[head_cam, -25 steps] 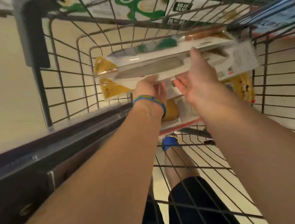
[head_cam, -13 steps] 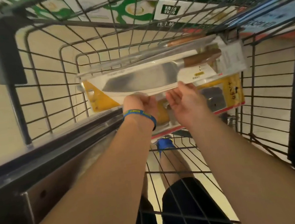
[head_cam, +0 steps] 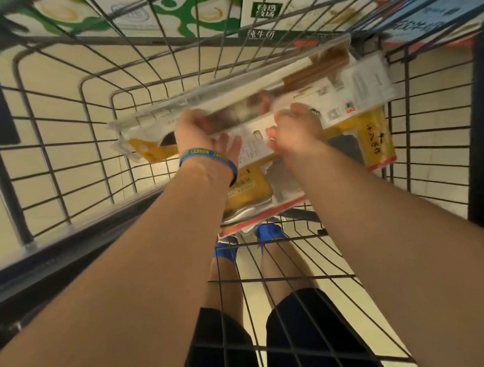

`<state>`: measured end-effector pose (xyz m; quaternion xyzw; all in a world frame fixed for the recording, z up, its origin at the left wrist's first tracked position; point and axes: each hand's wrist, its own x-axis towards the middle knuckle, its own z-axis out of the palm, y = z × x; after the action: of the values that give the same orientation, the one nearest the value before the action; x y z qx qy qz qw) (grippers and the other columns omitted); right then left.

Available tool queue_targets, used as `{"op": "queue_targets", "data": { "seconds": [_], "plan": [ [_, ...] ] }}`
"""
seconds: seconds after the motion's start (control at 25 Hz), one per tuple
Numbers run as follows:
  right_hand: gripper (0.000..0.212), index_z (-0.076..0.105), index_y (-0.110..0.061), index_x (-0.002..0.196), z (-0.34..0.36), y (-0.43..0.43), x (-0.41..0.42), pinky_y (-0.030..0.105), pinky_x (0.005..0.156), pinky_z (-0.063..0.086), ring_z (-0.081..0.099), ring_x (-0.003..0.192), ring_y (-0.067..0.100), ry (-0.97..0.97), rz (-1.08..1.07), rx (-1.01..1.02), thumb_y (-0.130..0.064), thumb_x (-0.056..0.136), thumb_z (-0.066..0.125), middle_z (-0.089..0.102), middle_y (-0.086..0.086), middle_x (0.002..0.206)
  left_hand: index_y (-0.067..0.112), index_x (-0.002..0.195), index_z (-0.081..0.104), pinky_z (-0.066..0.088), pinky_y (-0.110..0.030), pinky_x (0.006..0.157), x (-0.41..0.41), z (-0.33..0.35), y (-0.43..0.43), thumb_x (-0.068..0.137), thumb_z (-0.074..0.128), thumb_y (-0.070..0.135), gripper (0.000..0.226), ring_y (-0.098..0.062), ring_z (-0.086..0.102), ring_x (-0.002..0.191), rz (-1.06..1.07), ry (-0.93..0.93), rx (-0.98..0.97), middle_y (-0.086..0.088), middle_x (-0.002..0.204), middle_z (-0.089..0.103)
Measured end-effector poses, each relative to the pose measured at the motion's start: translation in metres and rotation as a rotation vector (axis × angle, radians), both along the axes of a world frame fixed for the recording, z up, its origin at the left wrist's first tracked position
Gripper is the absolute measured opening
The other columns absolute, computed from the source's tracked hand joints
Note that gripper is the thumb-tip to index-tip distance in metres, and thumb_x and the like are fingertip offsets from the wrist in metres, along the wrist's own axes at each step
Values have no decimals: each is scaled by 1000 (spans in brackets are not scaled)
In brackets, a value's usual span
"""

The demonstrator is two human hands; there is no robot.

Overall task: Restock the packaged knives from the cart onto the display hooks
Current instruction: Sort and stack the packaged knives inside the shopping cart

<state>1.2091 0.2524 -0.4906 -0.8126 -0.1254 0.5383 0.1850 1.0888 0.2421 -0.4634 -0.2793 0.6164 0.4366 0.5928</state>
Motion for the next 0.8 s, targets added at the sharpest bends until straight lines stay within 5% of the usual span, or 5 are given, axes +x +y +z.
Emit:
{"op": "queue_targets", "data": {
  "seconds": [0.08, 0.2, 0.44, 0.56, 0.8],
  "plan": [
    [46, 51, -19, 145, -5, -19, 6, 4, 72, 41, 61, 110, 22, -195, 82, 98, -16, 101, 61, 57, 4, 138, 13, 99, 64, 55, -37, 83, 0, -4, -10, 87, 65, 36, 26, -19, 60, 90, -103, 21, -12, -5, 105, 60],
    [49, 54, -17, 137, -10, -41, 16, 13, 62, 43, 63, 102, 21, -394, 25, 67, -26, 93, 74, 57, 6, 135, 7, 101, 64, 61, -30, 76, 0, -8, -15, 86, 73, 41, 38, -15, 72, 84, -167, 111, -35, -12, 112, 71],
    [30, 66, -9, 78, 4, -34, 21, 25, 69, 55, 61, 58, 10, 183, -386, -65, -30, 98, 69, 67, 0, 66, 13, 80, 57, 57, -22, 52, 10, -9, -27, 96, 62, 34, 27, -10, 65, 52, -387, 395, -111, -4, 76, 69],
    [25, 65, -12, 99, 15, -23, 9, 24, 69, 56, 68, 77, 12, 392, -392, 27, -35, 104, 56, 73, 1, 85, 8, 71, 61, 44, -19, 38, 24, -9, -42, 101, 50, 35, 42, -12, 53, 35, -480, 330, -131, -2, 52, 61],
    [14, 67, -23, 105, 20, -54, 10, 32, 77, 56, 69, 98, 17, 208, -24, -10, -26, 102, 54, 74, -3, 104, 22, 119, 61, 49, -25, 66, 18, -6, -41, 100, 49, 19, 22, -13, 67, 79, -313, 90, 98, 5, 111, 69]
  ]
}}
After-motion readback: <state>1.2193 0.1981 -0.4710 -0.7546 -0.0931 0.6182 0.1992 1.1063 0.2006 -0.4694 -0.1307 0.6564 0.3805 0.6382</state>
